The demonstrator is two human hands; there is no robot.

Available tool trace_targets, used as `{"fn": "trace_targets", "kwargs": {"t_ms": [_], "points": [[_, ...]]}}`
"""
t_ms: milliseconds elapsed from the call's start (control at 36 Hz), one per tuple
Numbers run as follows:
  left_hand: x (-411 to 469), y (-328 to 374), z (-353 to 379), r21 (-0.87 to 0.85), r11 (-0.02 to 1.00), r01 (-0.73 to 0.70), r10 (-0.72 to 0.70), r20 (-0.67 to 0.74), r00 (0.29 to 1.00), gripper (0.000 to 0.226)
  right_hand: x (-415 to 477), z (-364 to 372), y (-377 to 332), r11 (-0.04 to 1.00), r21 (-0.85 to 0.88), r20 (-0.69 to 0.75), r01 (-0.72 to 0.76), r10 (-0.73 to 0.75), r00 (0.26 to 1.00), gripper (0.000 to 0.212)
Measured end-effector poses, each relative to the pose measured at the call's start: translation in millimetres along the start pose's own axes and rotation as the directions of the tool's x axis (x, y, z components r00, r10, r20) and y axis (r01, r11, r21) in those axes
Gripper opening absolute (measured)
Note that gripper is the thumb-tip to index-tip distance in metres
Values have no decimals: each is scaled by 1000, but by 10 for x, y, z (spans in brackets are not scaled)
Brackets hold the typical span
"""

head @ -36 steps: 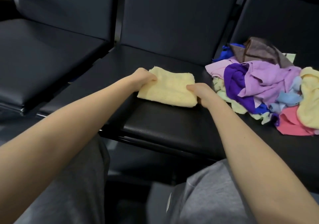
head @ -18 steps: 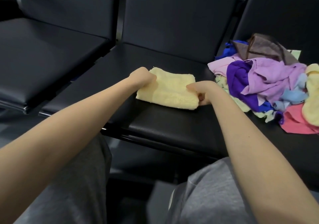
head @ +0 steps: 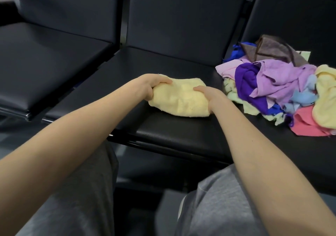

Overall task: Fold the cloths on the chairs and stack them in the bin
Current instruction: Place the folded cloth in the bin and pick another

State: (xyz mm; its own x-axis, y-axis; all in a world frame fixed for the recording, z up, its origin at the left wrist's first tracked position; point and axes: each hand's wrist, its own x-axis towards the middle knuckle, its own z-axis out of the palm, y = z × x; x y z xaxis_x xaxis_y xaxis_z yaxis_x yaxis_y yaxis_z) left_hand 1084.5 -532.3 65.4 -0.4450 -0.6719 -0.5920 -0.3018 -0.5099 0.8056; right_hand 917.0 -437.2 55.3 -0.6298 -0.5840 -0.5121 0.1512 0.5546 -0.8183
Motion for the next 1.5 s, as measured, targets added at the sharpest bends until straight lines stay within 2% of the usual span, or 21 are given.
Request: {"fn": "trace_targets", "kwargs": {"t_ms": [111, 250, 361, 528, 583, 667, 778, 861, 972, 1083, 1167, 1278, 1389, 1500], "points": [[-69, 7, 10, -109, 994, -23, 32, 88, 996, 47, -50, -61, 3, 988, 152, 18, 18, -21, 1000, 61], [-193, 13, 148, -246, 967, -71, 134, 248, 960, 32, -183, -259, 31, 928, 364, 75, 80, -115, 990, 44], [-298, 49, 291, -251, 966, -61, 144, 329, 933, 52, -241, -506, 78, 940, 317, 73, 123, -153, 985, 39], [-571, 95, 766, -321, 940, -115, 241, 384, 891, 35, -421, -1128, 235, 936, 301, 8, 180, -191, 982, 49], [-654, 115, 945, -316, 939, -135, 263, 407, 875, 36, -528, -1307, 276, 927, 307, -24, 217, -220, 975, 39], [-774, 22, 1361, -294, 951, -96, 223, 436, 872, 38, -677, -1672, 470, 909, 336, -58, 246, -241, 969, 20], [-942, -203, 1916, -317, 948, -34, 196, 495, 846, 36, -898, -2193, 789, 900, 357, -116, 251, -224, 968, 17], [-1080, -404, 2303, -331, 943, 21, 178, 560, 809, 15, -1073, -2514, 1079, 896, 373, -151, 239, -196, 969, 15], [-1201, -693, 2789, -282, 956, 85, 113, 617, 779, 12, -1277, -2899, 1474, 907, 361, -200, 217, -152, 968, 15], [-1332, -1087, 3197, -216, 960, 178, 5, 650, 760, 17, -1402, -3241, 1941, 920, 347, -266, 184, -92, 960, 30], [-1398, -1503, 3390, -183, 950, 252, -73, 656, 751, 32, -1432, -3390, 2307, 930, 329, -341, 163, -44, 939, 39], [-1379, -2100, 3507, -111, 936, 334, -179, 666, 724, 39, -1414, -3478, 2865, 937, 346, -325, 47, 73, 943, 50], [-1213, -2450, 3525, -48, 950, 309, -222, 593, 774, 37, -1369, -3382, 3196, 937, 347, -265, -35, 134, 955, 28], [-1063, -2607, 3490, -41, 966, 254, -206, 468, 859, 30, -1208, -3244, 3380, 939, 339, -214, -62, 141, 967, 32]]}}
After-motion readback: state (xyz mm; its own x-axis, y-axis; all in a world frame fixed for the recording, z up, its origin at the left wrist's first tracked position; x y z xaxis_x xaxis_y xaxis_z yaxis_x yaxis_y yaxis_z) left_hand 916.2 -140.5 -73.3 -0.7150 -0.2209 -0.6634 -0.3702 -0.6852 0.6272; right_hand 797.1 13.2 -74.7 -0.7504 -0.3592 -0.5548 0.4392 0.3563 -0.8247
